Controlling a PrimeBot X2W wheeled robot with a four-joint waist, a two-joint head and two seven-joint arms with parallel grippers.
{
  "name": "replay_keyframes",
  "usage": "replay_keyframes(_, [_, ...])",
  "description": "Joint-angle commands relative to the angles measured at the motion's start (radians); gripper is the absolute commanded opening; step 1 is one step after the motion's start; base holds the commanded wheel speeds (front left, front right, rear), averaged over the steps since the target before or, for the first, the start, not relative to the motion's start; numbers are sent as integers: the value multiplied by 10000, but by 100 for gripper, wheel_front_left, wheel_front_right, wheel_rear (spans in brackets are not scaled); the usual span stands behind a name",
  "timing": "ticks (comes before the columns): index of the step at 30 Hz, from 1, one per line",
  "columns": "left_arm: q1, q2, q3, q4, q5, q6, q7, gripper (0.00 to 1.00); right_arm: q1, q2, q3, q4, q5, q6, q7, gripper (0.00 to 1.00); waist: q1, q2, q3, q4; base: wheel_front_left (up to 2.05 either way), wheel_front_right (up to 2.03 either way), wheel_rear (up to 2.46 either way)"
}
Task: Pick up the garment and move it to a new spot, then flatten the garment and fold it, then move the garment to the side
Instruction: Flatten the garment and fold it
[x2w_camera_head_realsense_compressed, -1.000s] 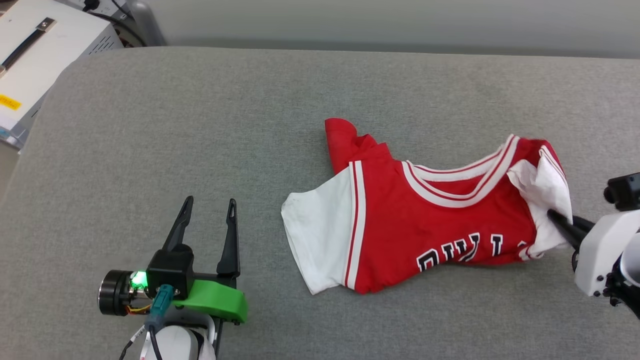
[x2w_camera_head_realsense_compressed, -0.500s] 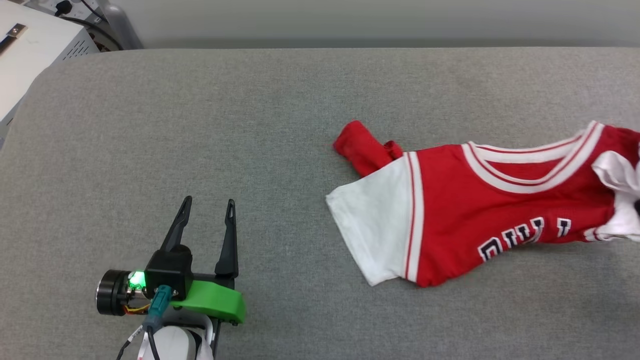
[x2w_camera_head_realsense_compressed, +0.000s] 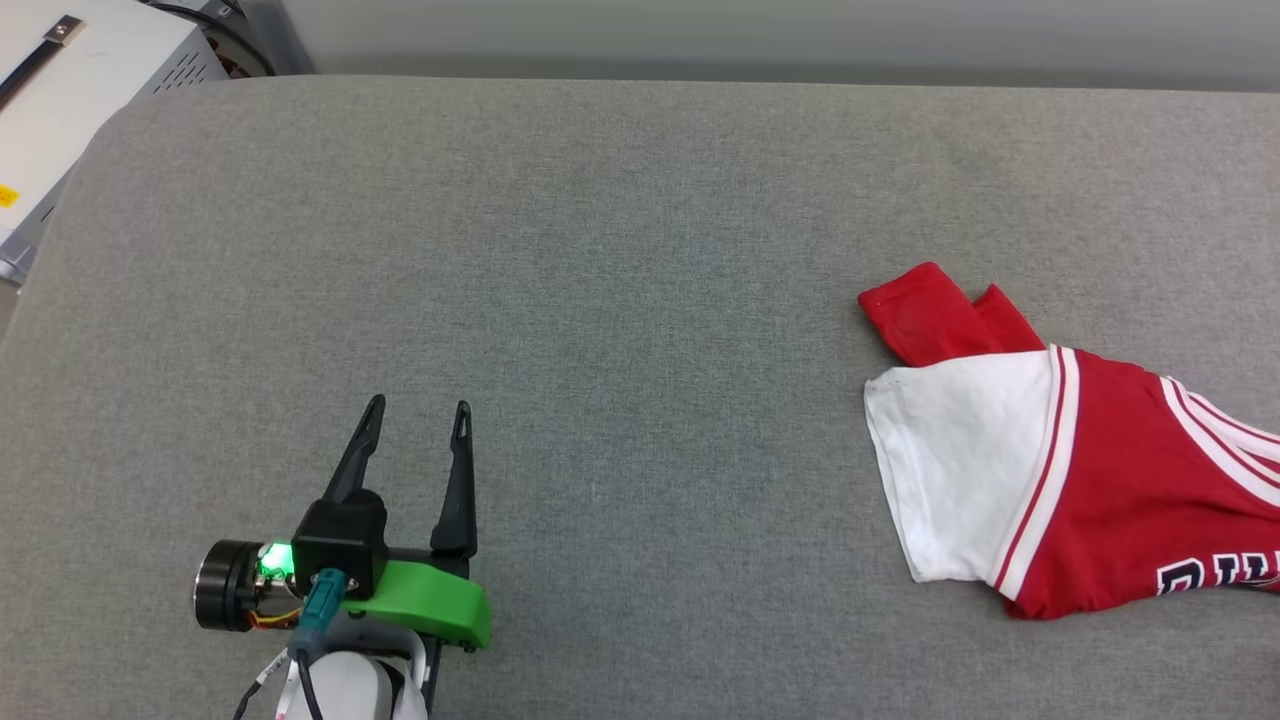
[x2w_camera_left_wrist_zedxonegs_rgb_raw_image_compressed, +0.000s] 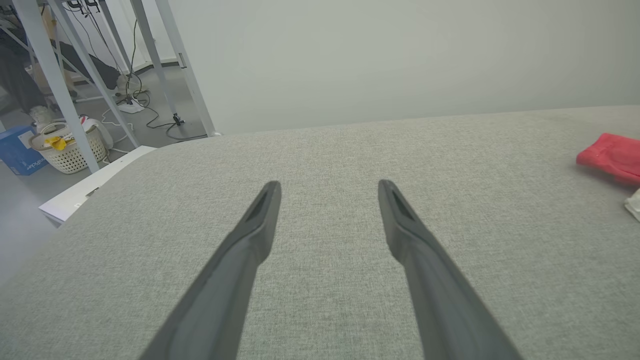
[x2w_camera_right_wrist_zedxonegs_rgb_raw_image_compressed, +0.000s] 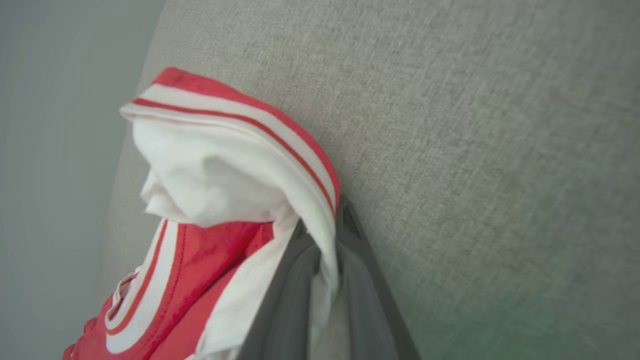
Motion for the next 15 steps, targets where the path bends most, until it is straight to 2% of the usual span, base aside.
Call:
replay_keyframes(1, [-106,-8,-19,28,-15,-22,-57,100,-124,-99,-32,333,-290,-23,-239,0,0,65,-49,10,0,0,0])
replay_keyframes(2, [-96,-11,-21,39,-14,-16,-57,100,-207,-141,-67,428,-376,-23,-369,0,0,65,-79,14,0,0,0])
replay_keyframes(3, [-84,-14,-24,51,-12,-11,-57,100,-269,-214,-78,448,-517,-23,-579,74,0,65,-129,22,0,0,0])
replay_keyframes(4, [-76,-16,-27,60,-11,-11,-57,100,-270,-273,-68,406,-631,-23,-752,100,0,65,-166,33,0,0,0])
replay_keyframes(8, [26,-17,-23,86,2,11,-57,100,87,-576,218,-281,-1585,-23,-1874,100,0,65,-401,35,0,0,0])
replay_keyframes(15, [201,0,-77,42,54,24,-57,100,877,-1146,296,-2376,-4474,-23,-3866,100,0,65,-733,-19,0,0,0])
